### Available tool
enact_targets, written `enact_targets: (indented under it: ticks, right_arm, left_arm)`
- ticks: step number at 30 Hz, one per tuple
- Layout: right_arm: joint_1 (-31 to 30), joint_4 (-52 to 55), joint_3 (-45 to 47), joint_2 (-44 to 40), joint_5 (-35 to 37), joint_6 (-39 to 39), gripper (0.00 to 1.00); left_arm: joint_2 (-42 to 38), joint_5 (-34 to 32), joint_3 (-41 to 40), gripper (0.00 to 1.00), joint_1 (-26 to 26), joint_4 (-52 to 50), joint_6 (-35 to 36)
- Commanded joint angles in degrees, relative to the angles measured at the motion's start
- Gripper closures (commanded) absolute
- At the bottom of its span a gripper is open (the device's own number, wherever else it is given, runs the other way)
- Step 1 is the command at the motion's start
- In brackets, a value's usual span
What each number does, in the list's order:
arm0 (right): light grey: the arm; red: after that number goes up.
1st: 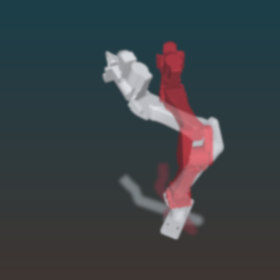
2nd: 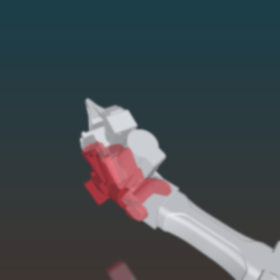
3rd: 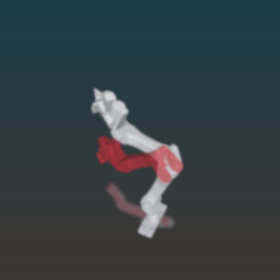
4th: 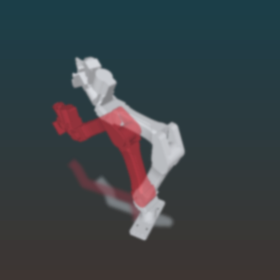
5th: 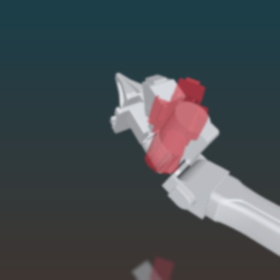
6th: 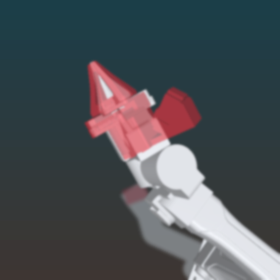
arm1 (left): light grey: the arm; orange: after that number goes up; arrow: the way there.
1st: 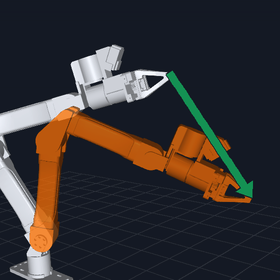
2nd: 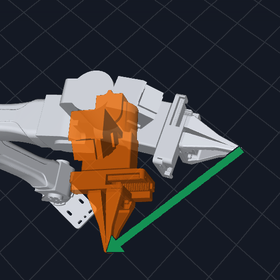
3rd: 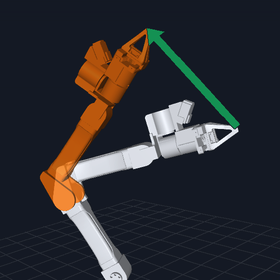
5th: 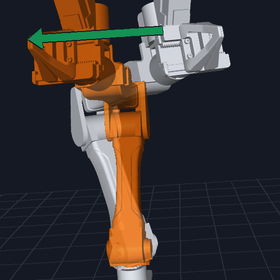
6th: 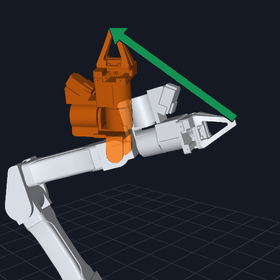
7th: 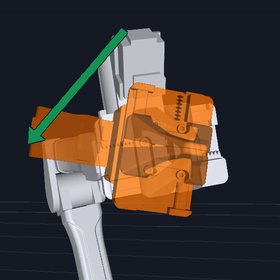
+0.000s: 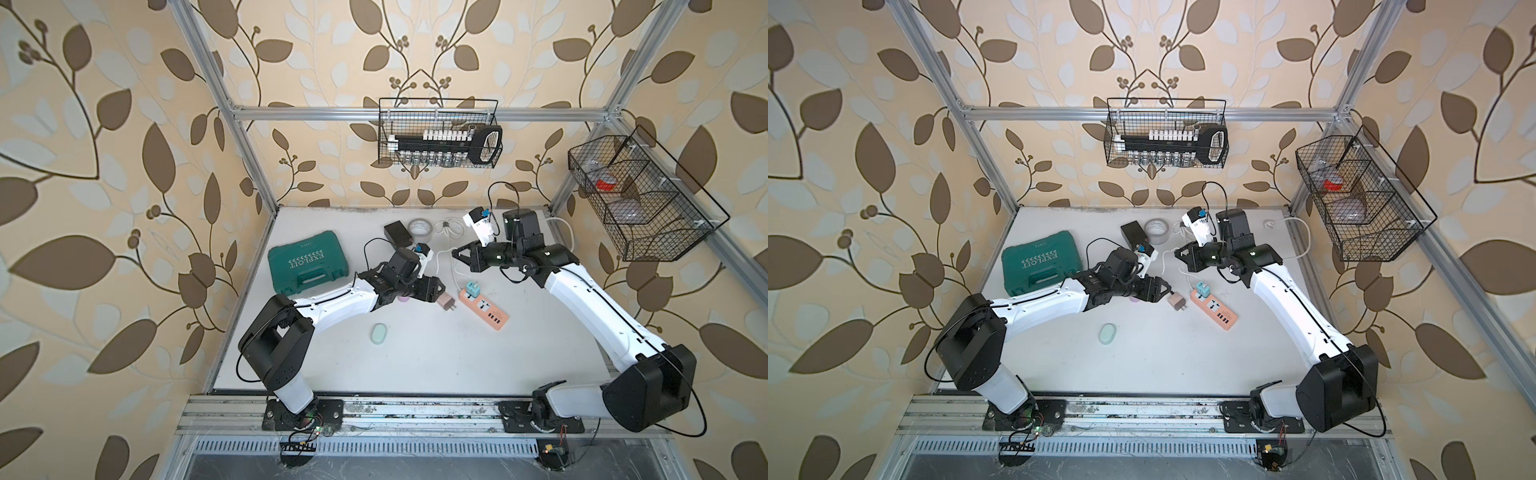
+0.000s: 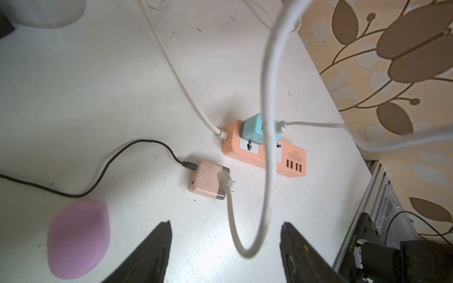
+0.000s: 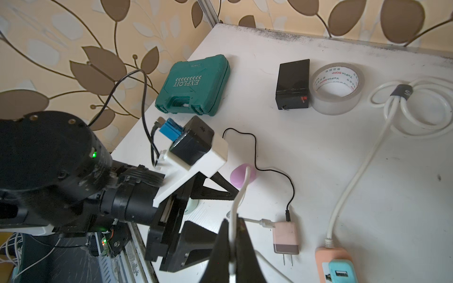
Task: Charge the bluetooth headset
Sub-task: Pick up the charging cable from the center of the board, then adjust the charging cable.
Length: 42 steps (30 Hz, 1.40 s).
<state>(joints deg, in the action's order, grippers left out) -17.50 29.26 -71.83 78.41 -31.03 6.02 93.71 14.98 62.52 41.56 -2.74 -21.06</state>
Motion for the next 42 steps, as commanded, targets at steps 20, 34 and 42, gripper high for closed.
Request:
enact_targets:
  ticks: [20,34,42]
  right_arm:
    - [4.14,-2.03,4.55,-3.89,2.99,1.78,0.77]
    - [8.8,1.28,14.3,-12.21,18.38,7.47,0.61]
    - [11.83,1.64,21.5,-17.65,19.43,12.03,0.66]
  left_arm:
    - [-2.6,2.12,2.44,1.0,-0.07,-2.39,2.68]
    - [-2.5,6.97,12.28,1.0,0.74,-25.37,5.1]
    - [0.69,9.71,13.25,1.0,2.03,-25.94,3.45]
